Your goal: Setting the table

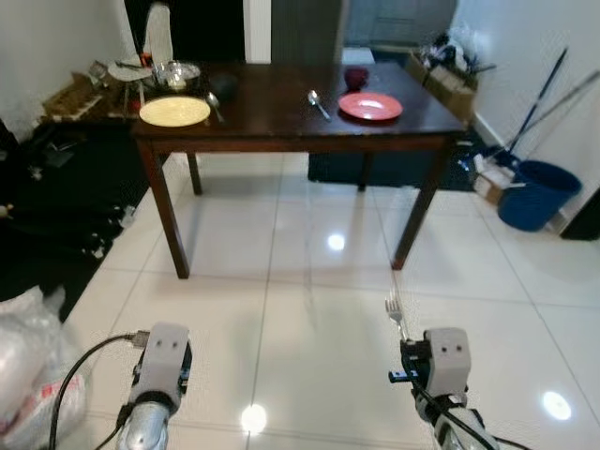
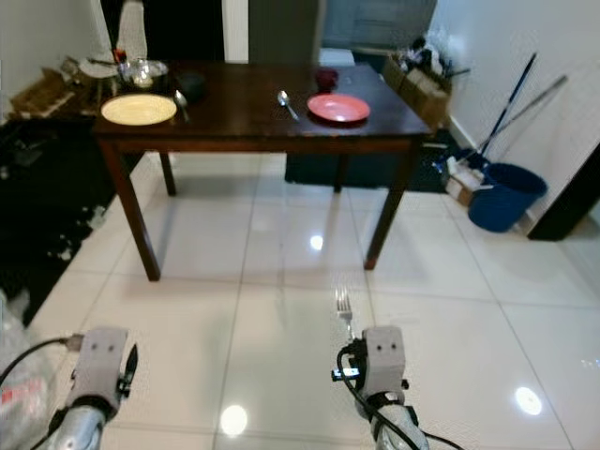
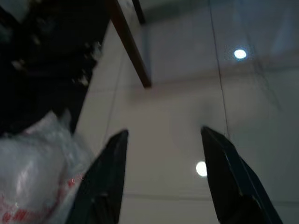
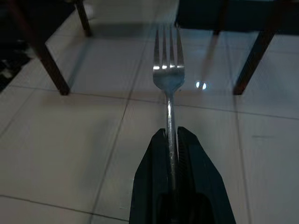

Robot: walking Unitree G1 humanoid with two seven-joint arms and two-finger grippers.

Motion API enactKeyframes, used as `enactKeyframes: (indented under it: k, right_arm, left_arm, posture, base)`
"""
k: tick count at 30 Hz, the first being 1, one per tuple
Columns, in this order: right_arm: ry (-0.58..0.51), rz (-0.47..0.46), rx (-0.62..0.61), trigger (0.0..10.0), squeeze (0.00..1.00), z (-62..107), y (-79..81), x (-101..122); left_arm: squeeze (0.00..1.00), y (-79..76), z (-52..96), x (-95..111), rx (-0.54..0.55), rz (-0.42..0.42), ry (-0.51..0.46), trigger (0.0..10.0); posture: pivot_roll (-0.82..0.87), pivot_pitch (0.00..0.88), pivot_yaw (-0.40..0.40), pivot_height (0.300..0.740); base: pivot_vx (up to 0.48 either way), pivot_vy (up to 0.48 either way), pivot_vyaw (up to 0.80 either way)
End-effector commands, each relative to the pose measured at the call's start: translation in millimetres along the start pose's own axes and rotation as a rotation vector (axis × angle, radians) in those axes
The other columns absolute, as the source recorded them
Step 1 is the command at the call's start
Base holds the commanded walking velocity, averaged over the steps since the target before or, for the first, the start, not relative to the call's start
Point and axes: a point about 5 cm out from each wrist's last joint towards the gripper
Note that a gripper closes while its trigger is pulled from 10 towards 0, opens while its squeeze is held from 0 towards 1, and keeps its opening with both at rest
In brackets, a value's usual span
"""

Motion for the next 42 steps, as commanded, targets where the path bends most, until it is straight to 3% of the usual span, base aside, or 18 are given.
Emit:
enactKeyframes:
  k: [1, 5, 8, 32, 42]
  right_arm:
    - [-0.016, -0.009, -0.070, 10.0, 0.00, 2.5, -15.9, 3.0]
    - [-0.034, -0.019, -0.121, 10.0, 0.00, 1.8, -28.5, 7.7]
    - [-0.032, -0.013, -0.121, 10.0, 0.00, 1.8, -28.8, 6.9]
    - [-0.037, 0.000, -0.123, 10.0, 0.00, 2.8, -22.9, 5.7]
    - [-0.231, 0.074, -0.146, 10.0, 0.00, -7.9, -29.0, 60.8]
  left_arm:
    - [0.00, -6.5, -1.3, 12.7, -0.032, -0.003, -0.056, 10.0]
    - [0.00, -20.4, -2.3, 38.7, -0.097, -0.007, -0.163, 10.0]
    - [0.00, -23.8, -2.5, 43.7, -0.108, -0.001, -0.180, 10.0]
    - [0.00, -35.6, -0.8, 60.3, -0.172, -0.011, -0.232, 10.0]
    - [0.00, -52.2, 0.9, 109.4, -0.260, 0.006, -0.401, 10.0]
  posture:
    - [-0.07, 0.000, 0.065, 0.740]
    - [-0.07, 0.000, 0.073, 0.740]
    - [-0.07, 0.000, 0.074, 0.740]
    - [-0.08, 0.000, 0.085, 0.740]
    - [-0.08, 0.000, 0.092, 0.740]
  base:
    - [0.480, 0.000, 0.00]
    - [0.480, 0.000, 0.00]
    - [0.480, 0.000, 0.00]
    - [0.480, 0.000, 0.00]
    - [0.480, 0.000, -0.50]
Point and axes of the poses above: a point about 5 cm out from each wrist's last joint towards the gripper, its own z axis pointing back from the gripper into the wrist, its own x axis along the axis of the wrist's last joint, y = z × x, and after that the axes turned 3 degrees about z, right-handed
